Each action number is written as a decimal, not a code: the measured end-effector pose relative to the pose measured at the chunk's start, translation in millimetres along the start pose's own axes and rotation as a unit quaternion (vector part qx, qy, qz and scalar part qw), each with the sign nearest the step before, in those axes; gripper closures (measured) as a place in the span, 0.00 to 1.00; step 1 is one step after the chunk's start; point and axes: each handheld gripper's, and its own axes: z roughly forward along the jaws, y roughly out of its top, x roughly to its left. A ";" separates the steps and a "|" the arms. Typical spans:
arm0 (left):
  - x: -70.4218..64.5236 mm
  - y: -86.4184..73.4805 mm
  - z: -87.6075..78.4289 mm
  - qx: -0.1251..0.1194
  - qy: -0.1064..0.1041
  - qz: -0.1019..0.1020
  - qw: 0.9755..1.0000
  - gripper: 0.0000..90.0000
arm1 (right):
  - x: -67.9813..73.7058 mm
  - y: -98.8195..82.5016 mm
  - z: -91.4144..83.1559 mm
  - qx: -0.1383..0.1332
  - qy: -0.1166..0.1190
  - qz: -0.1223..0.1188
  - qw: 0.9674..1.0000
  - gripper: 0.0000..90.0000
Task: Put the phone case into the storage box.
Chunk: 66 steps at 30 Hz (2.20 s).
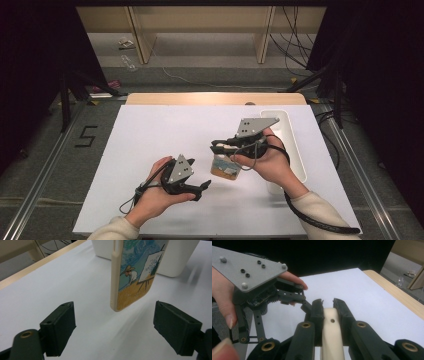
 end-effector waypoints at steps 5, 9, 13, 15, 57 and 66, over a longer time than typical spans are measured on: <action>-0.2 5.3 3.4 -0.004 -0.019 0.008 1.000 0.22 | 0.9 0.4 0.5 0.002 0.002 -0.001 1.000 0.89; 0.2 9.4 7.6 -0.002 -0.031 0.015 0.999 0.23 | 1.8 1.1 0.7 0.003 0.003 -0.002 1.000 0.89; 2.4 11.5 12.5 -0.001 -0.042 0.024 0.999 0.24 | 2.8 1.8 0.8 0.003 0.006 -0.003 1.000 0.89; 3.6 11.9 15.4 -0.002 -0.049 0.032 0.998 0.25 | 3.3 2.2 0.9 0.002 0.006 -0.003 1.000 0.89; 5.7 6.0 41.9 -0.008 -0.099 0.047 0.994 0.68 | 8.2 3.6 4.1 -0.002 0.031 0.002 1.000 0.89; 8.7 6.7 38.5 -0.007 -0.092 0.030 0.995 0.83 | 8.0 3.5 3.8 -0.010 0.037 0.006 0.999 0.89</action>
